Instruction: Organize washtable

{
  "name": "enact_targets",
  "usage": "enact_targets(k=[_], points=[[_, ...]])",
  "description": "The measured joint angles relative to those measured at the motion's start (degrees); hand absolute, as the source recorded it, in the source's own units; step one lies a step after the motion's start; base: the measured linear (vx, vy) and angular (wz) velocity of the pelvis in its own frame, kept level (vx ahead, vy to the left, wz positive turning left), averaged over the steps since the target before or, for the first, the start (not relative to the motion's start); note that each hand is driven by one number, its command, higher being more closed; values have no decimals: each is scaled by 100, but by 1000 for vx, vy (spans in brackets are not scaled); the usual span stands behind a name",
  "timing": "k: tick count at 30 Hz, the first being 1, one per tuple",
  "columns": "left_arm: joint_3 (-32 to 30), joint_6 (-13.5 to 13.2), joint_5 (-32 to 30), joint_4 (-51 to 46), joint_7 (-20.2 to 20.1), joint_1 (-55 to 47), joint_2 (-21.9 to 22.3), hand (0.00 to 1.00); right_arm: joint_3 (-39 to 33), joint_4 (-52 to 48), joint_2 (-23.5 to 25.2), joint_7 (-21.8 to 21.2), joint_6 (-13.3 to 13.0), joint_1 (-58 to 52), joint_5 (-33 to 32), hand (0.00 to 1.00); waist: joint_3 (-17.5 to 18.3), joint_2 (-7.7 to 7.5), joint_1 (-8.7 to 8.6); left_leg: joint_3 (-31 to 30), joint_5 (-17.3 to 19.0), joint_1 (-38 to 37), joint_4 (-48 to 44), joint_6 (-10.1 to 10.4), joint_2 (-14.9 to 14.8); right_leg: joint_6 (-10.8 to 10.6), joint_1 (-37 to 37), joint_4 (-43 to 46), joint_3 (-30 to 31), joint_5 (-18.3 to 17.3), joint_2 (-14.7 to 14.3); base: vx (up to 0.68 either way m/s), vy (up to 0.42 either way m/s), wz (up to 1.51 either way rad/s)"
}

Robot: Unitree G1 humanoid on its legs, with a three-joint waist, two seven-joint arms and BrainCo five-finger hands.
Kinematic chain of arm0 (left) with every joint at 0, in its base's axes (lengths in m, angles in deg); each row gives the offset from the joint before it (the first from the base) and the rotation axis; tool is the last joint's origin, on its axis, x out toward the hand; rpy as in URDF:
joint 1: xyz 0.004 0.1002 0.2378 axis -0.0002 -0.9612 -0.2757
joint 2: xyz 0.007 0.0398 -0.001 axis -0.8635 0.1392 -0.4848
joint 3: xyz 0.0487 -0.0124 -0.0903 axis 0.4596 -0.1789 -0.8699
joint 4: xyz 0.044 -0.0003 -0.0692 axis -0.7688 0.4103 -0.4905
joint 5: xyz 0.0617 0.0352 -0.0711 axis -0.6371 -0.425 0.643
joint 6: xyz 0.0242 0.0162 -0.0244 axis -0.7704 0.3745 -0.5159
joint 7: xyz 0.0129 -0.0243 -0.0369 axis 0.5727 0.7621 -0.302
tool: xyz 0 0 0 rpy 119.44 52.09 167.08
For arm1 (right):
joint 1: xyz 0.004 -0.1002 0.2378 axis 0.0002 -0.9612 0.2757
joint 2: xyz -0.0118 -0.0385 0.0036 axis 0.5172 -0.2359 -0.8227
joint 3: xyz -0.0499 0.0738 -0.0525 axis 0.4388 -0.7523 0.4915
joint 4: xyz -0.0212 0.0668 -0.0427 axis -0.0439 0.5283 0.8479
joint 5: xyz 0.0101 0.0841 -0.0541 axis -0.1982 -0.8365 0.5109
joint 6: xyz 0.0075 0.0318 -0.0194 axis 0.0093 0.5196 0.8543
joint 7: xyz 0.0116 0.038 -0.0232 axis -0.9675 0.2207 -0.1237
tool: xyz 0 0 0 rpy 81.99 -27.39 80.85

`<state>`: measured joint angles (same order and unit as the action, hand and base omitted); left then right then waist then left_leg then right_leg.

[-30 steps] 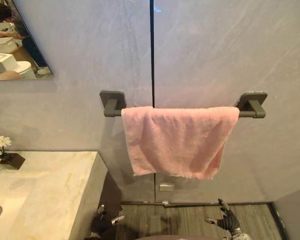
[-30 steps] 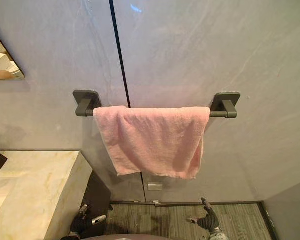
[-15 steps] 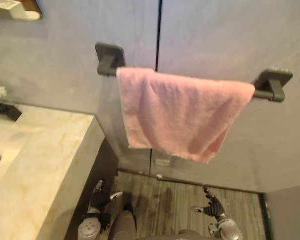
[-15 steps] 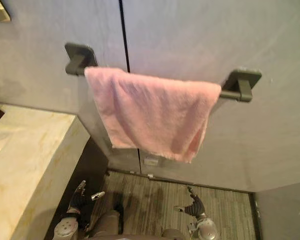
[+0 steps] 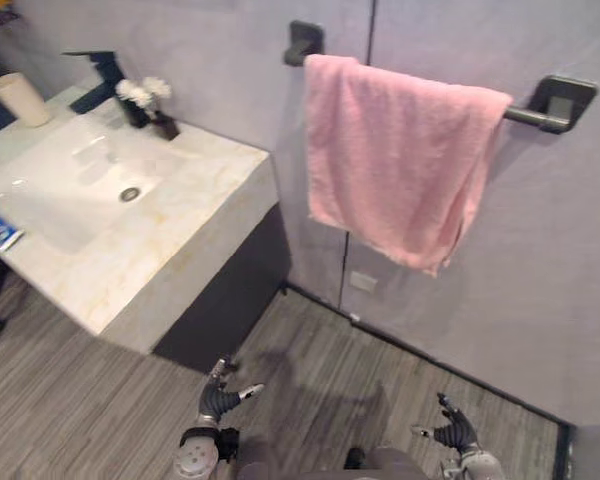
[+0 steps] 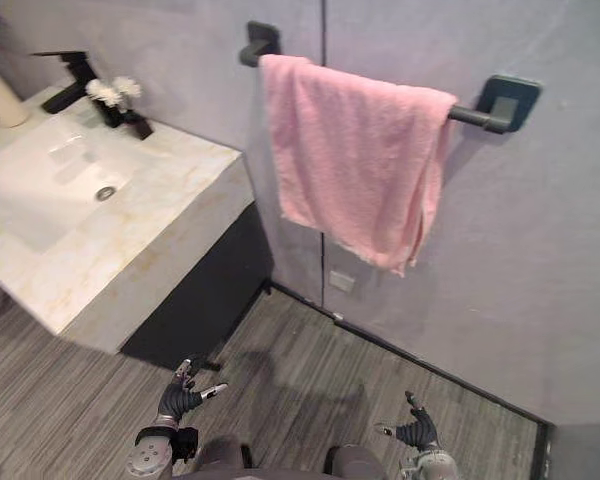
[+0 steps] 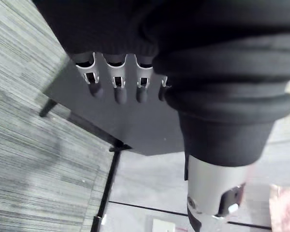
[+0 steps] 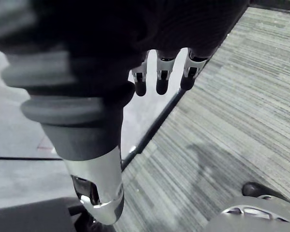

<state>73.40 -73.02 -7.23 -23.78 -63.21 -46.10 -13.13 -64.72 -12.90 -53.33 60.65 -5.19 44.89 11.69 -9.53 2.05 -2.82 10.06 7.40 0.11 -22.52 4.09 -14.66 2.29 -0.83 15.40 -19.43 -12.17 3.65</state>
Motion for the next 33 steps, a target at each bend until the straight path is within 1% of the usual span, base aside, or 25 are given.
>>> enact_targets(k=[1,2,3,4,6,9,13,15,16,17,18,19,20,21,22,23,24,26,27,28,29,30,31,32,33], points=[[27,6,-1,120,3,115,15,0,-170,52,3,5,-1,36,-31,0,97,151,-109,121,-364,-438,1196,363,14,-107,-83,-162,-220,176,14,-163,184,103],[43,5,-1,158,10,171,-8,0,-219,112,7,9,-3,112,-86,0,152,224,-141,132,-409,-527,1604,416,78,-177,-117,-309,-305,304,0,-288,329,92],[42,5,-2,220,22,225,-103,0,-225,273,51,11,-2,297,-137,0,156,225,-81,188,-404,-582,1998,429,106,-241,-94,-637,-356,607,-86,-205,247,40],[42,16,-3,275,22,216,-180,0,-230,321,115,12,-2,370,-138,0,161,179,-61,194,-398,-589,2053,434,136,-270,-37,-810,-355,760,-96,-193,224,17],[28,82,-41,295,19,78,-384,0,-227,329,305,11,-4,414,-138,0,215,70,-22,254,-331,-578,2041,400,291,-369,149,-1242,-233,1142,-30,-175,194,-2],[-107,83,-45,389,24,-52,-448,0,-204,329,346,6,2,384,-138,0,282,-12,48,262,-258,-546,1970,280,486,-494,286,-1550,-172,1427,138,-185,153,-2],[-286,83,-38,642,42,-53,-429,0,-197,329,336,8,9,334,-137,0,299,-35,33,-12,-219,-276,1858,150,702,-611,270,-1673,-348,1534,358,-189,88,31],[-331,82,9,714,69,-33,-392,0,-146,334,336,13,23,273,-138,0,282,-44,32,-388,-337,-29,1986,58,897,-644,253,-1671,-815,1509,503,-116,48,97],[-387,82,31,720,95,-31,-357,0,-127,344,338,12,24,268,-138,0,280,-80,35,-424,-331,29,2055,47,926,-659,255,-1667,-981,1499,558,-67,30,144],[-490,84,163,727,164,0,-267,0,-123,346,343,19,25,259,-139,0,265,-43,43,-279,-269,197,2157,-147,929,-760,265,-1670,-1382,1425,666,-30,29,174],[-539,80,233,748,205,24,-210,0,-124,351,345,39,24,259,-138,0,214,-166,42,244,-268,282,2265,-455,893,-797,310,-1763,-1718,1397,816,-10,60,185],[-536,76,307,806,233,75,-201,0,-121,355,363,52,24,239,-139,0,195,-166,33,699,-292,326,2226,-457,816,-790,345,-1769,-1895,1403,903,14,138,191],[-548,87,424,1025,271,128,-193,0,-110,358,338,80,29,241,-136,0,145,-87,31,1587,-358,368,2147,-438,578,-789,455,-1685,-2268,1437,1003,44,195,153],[-581,90,449,1113,277,121,-190,0,-105,358,313,106,37,246,-133,0,125,-54,4,1896,-471,341,2145,-375,498,-826,543,-1625,-2433,1459,1034,87,211,182],[-701,112,548,1203,286,72,-147,0,-75,358,251,117,70,265,-129,0,122,26,-64,2059,-890,270,2176,-150,417,-894,736,-1514,-2725,1468,1045,134,208,135],[-863,119,657,1246,298,-85,-119,0,44,392,248,126,112,402,-127,0,85,-30,16,1922,-1244,212,2176,-84,479,-939,867,-1453,-2771,1490,1119,128,172,99],[-926,120,688,1281,299,-111,-122,0,103,379,269,130,111,449,-124,0,87,-91,70,1913,-1241,208,2165,-87,524,-926,880,-1447,-2758,1505,1170,101,182,46],[-985,161,789,1435,300,-198,-252,0,351,329,437,123,103,776,-119,0,-34,-381,195,1832,-1039,293,1954,-220,709,-941,929,-1443,-2746,1506,1380,72,167,29],[-992,174,846,1448,298,-197,-267,0,469,325,543,121,105,885,-111,0,-73,-491,282,1798,-854,432,1703,-274,745,-950,933,-1408,-2751,1509,1474,67,137,21],[-992,178,867,1449,294,-191,-253,0,538,323,573,118,105,923,-107,0,-87,-519,326,1737,-723,514,1522,-289,757,-953,931,-1357,-2753,1507,1533,77,150,31],[-992,177,868,1432,289,-184,-199,0,611,313,595,114,110,952,-68,0,-91,-524,376,1585,-410,690,1150,-346,814,-996,922,-1087,-2646,1418,1707,85,191,66],[-959,179,874,1341,284,-192,-140,0,606,229,561,115,136,944,-30,0,-145,-474,342,1306,-91,799,895,-425,928,-688,806,-420,-1911,1235,1968,81,214,86],[-930,172,875,1288,282,-201,-119,0,610,157,517,112,152,881,-3,0,-153,-468,329,1156,-33,808,811,-484,990,-463,631,63,-1374,1208,2072,156,269,118],[-910,165,877,1233,284,-191,-130,0,609,110,483,109,154,777,0,0,-148,-325,316,839,113,806,752,-524,1058,-326,262,840,-145,1081,2015,158,161,108],[-910,164,875,1198,287,-164,-187,0,622,107,514,108,153,743,-1,0,-190,-280,275,640,149,813,745,-553,1067,-486,113,1121,442,757,1841,184,104,123]])
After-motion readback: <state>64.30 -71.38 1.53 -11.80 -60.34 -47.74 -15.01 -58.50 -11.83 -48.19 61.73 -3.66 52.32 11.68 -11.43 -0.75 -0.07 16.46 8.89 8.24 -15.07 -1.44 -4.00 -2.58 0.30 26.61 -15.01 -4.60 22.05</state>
